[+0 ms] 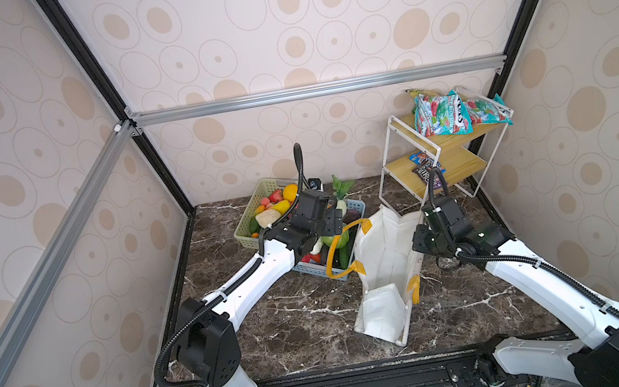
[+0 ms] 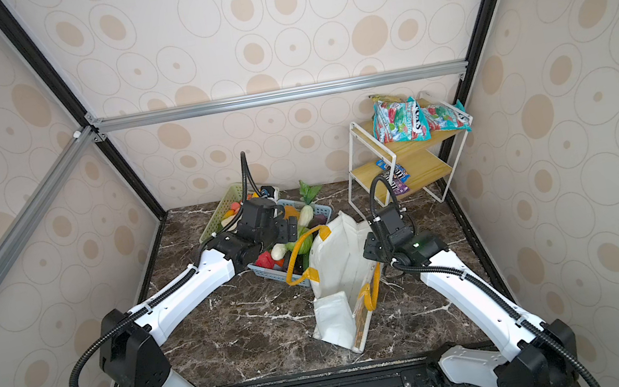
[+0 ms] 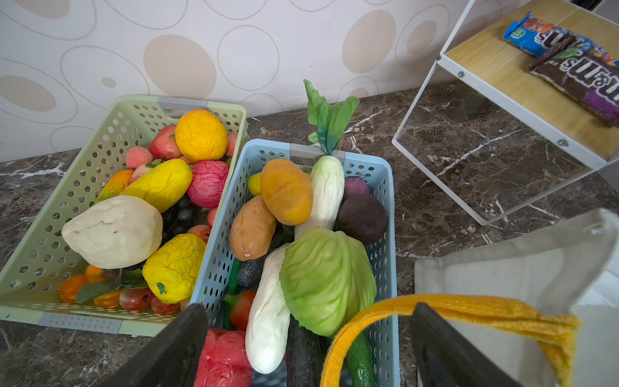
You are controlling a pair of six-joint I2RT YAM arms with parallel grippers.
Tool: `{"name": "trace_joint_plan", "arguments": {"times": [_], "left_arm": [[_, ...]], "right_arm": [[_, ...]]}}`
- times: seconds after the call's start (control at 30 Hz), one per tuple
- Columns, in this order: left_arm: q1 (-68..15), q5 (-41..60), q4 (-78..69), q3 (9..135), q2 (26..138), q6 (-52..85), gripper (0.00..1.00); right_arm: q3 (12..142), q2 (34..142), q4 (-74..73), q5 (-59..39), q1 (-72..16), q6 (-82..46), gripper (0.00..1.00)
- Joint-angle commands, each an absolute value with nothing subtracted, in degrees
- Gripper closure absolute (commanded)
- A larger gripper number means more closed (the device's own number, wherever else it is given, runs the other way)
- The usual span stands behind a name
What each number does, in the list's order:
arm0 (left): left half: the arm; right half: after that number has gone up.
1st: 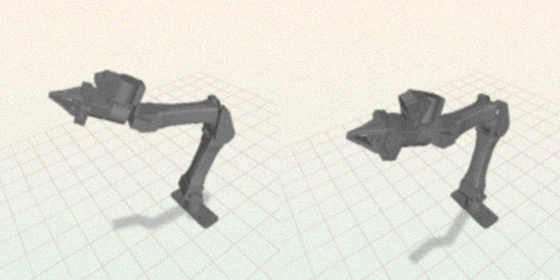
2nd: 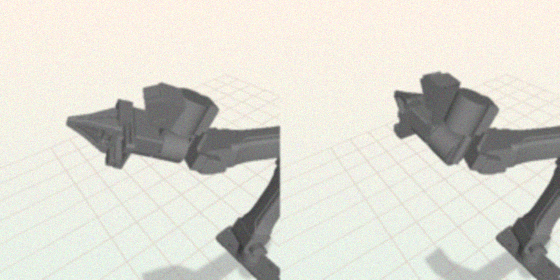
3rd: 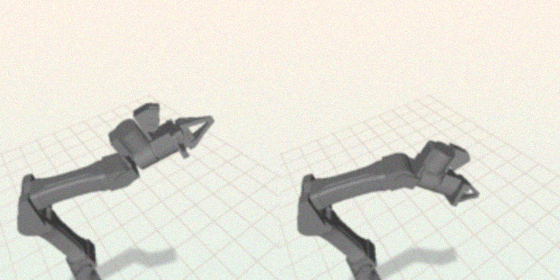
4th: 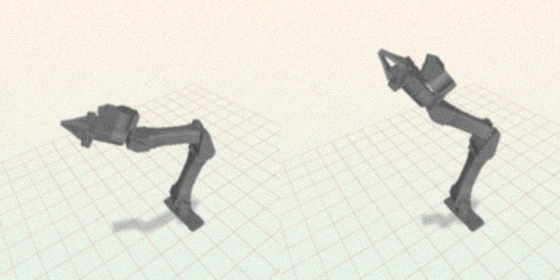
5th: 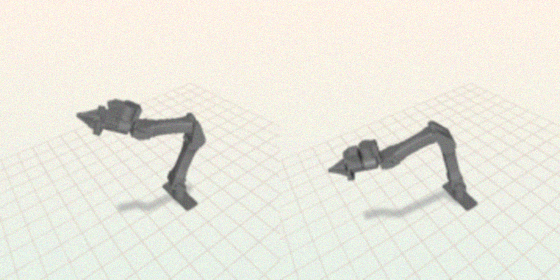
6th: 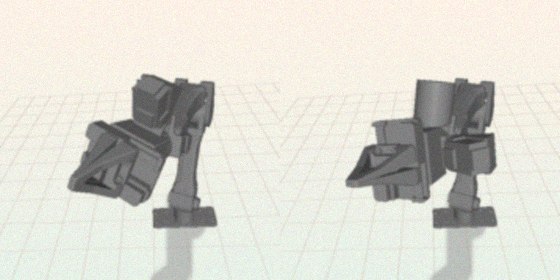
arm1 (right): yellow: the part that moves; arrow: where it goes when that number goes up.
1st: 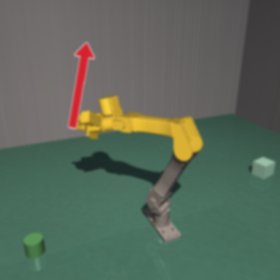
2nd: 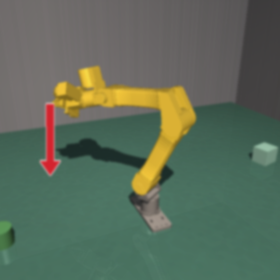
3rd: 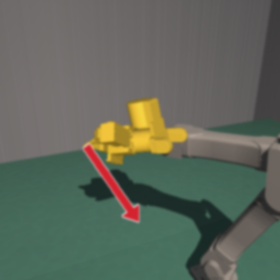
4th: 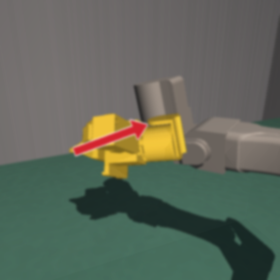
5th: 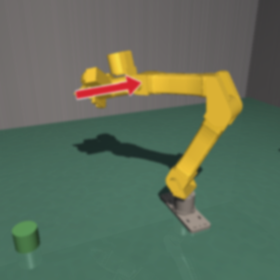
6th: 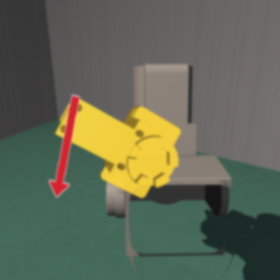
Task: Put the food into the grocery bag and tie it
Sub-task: 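Grasp the yellow bag handle with the right gripper while the left lowers onto cabbage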
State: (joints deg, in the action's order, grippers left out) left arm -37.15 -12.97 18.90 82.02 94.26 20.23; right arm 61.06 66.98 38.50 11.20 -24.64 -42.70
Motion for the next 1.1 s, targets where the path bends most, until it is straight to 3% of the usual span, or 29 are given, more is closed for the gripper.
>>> {"name": "trace_joint_plan", "arguments": {"times": [0.0,0.43,0.63,0.87,1.07], "left_arm": [[-37.6,-14.5,19.6,84.5,93.9,21.2,0.05],[-35.6,-17.8,22.9,87.8,97.3,20.8,0.04],[-33.8,-15.6,24.5,88.1,98.9,20.8,0.03],[-32.5,-10.2,23.8,87.6,100.1,23.2,0.02],[-31.8,-7.5,23.6,89.1,101.9,24.8,0.02]], "right_arm": [[60.4,67.3,36.9,14.7,-24.9,-45.9,0.94],[60.8,71.2,31.3,15.7,-24.9,-47.6,0.94],[60.5,69.6,32.2,14.0,-24.8,-46.6,0.8],[61.2,67.7,35.3,12.0,-24.8,-40.7,0.51],[63.3,68.5,40.8,12.1,-24.9,-35.9,0.4]]}}
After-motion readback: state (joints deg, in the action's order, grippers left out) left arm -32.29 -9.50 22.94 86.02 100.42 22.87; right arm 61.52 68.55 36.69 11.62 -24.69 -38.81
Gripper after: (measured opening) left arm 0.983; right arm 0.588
